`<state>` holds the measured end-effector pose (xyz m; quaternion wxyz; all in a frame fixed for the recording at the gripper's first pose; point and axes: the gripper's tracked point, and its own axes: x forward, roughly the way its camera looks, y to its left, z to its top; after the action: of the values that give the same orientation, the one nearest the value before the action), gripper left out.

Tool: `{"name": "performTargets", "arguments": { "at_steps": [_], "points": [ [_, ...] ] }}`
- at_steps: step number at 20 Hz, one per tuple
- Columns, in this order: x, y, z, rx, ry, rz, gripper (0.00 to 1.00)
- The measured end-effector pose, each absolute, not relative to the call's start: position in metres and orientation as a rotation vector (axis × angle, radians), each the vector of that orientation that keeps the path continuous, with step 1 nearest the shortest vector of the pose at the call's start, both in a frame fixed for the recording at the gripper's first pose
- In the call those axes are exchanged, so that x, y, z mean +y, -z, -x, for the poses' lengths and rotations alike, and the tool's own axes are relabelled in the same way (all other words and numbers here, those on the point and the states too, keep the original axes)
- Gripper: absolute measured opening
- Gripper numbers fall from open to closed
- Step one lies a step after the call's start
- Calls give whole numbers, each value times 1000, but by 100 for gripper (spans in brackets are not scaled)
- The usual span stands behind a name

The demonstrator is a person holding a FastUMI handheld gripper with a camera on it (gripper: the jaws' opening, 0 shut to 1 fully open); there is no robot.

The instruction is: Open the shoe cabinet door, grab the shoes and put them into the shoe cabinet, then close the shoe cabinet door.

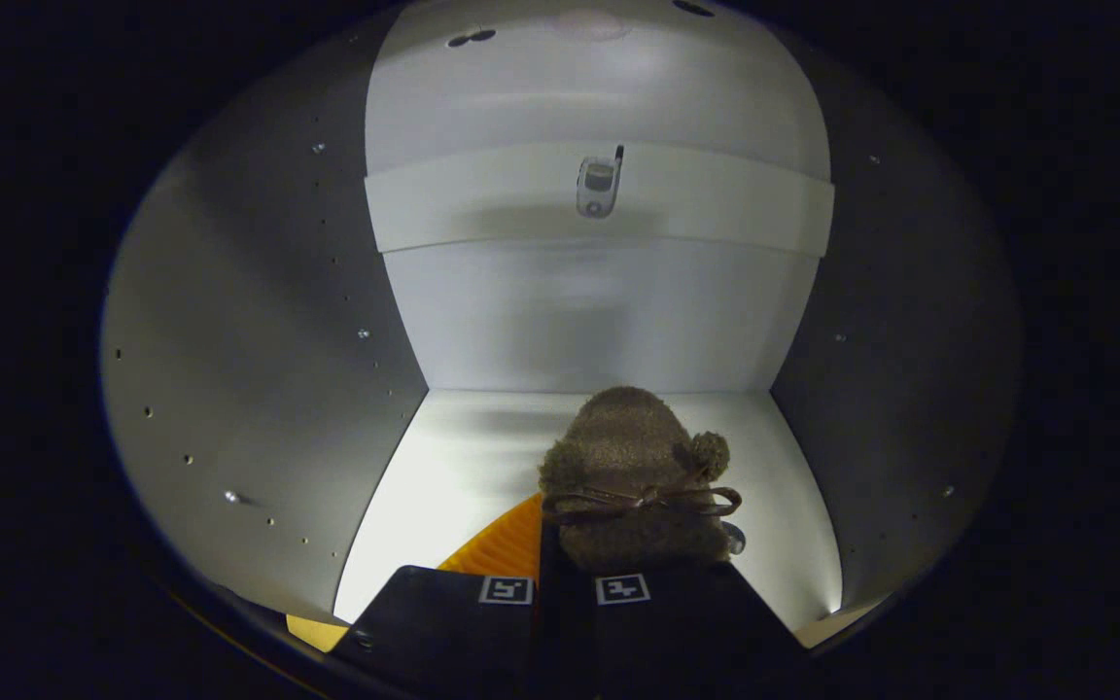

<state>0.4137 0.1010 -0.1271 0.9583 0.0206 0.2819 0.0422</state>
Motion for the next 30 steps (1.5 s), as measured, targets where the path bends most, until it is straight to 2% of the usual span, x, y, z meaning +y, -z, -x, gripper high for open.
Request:
{"name": "performTargets", "arguments": {
  "at_steps": [6,13,16,20,21,24,26,30],
  "points": [
    [106,146,-425,611,-45,-18,10],
    [106,147,-410,613,-27,-11,20],
    [104,138,-397,594,-30,-63,37],
    [107,116,-378,519,-49,-97,78],
    [108,109,-372,490,-53,-99,79],
    [111,91,-350,400,-71,-92,95],
    [113,75,-330,333,-85,-89,99],
    [116,43,-278,218,-103,-62,99]
  ]
}}
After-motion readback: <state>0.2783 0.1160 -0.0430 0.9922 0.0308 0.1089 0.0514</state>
